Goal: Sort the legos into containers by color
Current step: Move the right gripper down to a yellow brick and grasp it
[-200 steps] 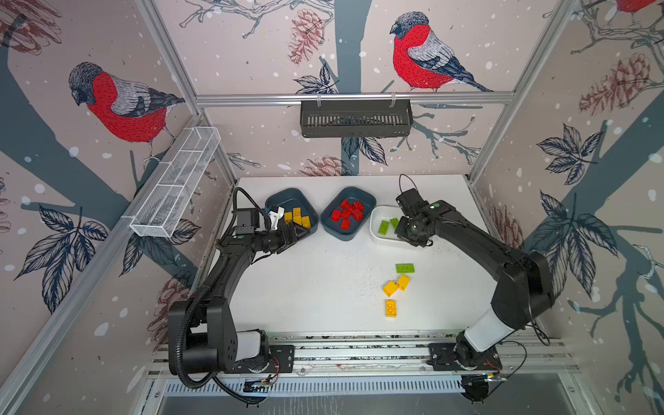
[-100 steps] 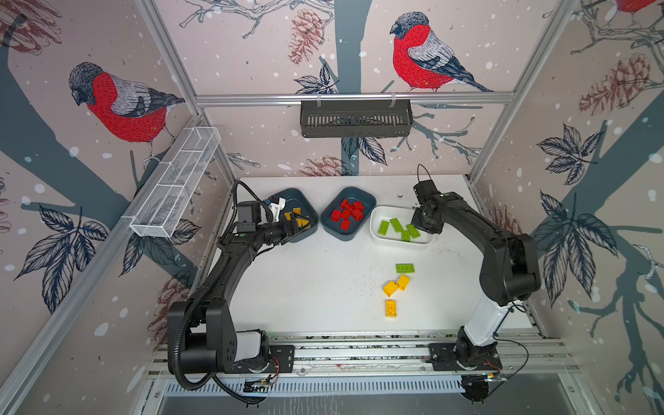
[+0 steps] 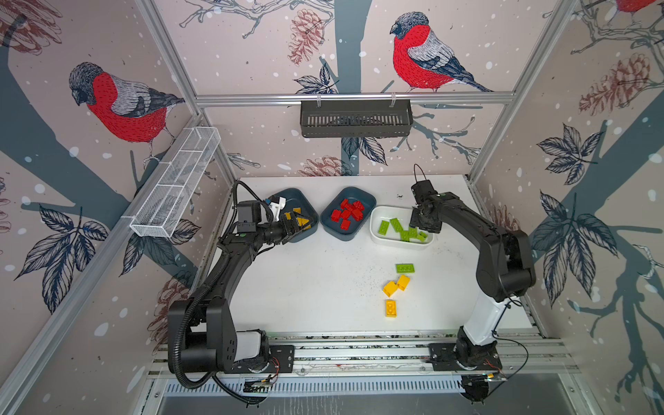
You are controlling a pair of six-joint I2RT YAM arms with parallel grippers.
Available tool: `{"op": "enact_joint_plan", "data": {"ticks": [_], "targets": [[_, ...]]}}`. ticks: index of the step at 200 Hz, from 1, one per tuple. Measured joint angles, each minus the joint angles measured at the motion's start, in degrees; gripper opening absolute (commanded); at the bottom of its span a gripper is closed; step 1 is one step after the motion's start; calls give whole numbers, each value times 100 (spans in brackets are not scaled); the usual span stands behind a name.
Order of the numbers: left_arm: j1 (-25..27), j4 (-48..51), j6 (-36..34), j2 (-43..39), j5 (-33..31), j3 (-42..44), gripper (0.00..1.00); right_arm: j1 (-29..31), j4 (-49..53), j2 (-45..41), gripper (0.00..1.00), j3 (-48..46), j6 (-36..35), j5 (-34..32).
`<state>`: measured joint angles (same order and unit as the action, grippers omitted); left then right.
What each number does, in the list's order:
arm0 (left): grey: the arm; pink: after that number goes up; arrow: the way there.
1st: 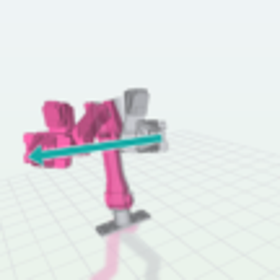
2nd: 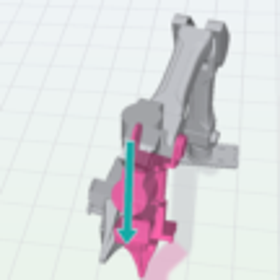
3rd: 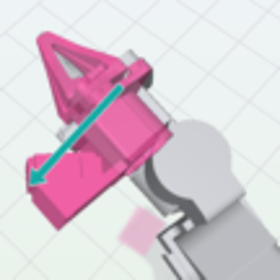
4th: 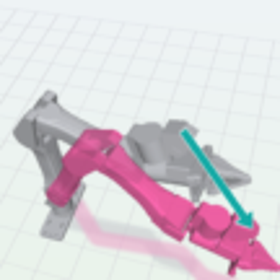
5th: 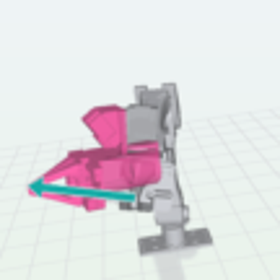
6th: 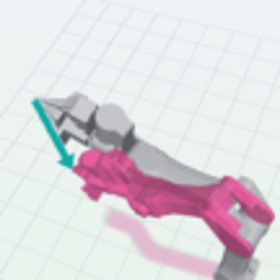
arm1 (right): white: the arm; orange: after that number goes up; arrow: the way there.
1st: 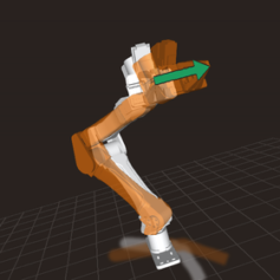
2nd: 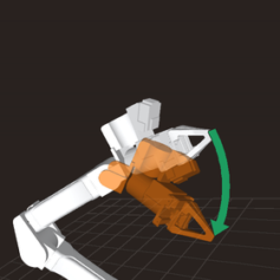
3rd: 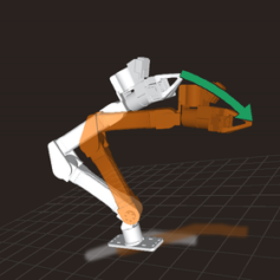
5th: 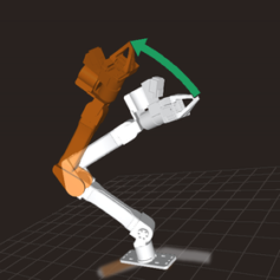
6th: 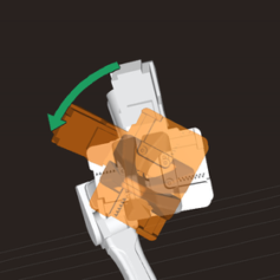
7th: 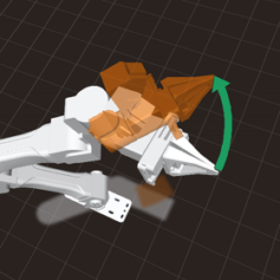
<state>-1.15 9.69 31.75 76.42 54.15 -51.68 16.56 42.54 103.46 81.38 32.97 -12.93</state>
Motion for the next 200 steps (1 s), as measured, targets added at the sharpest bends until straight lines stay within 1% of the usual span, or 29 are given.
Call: {"op": "enact_joint_plan", "data": {"ticks": [19,48,62,88,99,139,171,200], "targets": [[0,11,-68,-4,0,17,91,289,24,-457,68,-289,-63,293],[2,66,-125,-2,-2,81,91,695,-55,-1115,69,-1071,-470,1016],[2,72,-177,13,-2,83,91,826,-76,-1327,70,-1414,-492,1226],[2,107,-186,26,-11,81,91,1255,-122,-1696,73,-1965,-448,1725],[2,131,-203,26,-17,79,91,1443,-138,-1845,74,-2164,-304,1906],[2,304,-284,0,-33,79,91,2022,-240,-2184,78,-2647,365,2253],[2,540,-367,0,-52,24,91,2087,-232,-2184,78,-2780,901,2404],[2,710,-463,-26,-142,-55,91,2293,-258,-2068,79,-2830,1392,2599]]}}
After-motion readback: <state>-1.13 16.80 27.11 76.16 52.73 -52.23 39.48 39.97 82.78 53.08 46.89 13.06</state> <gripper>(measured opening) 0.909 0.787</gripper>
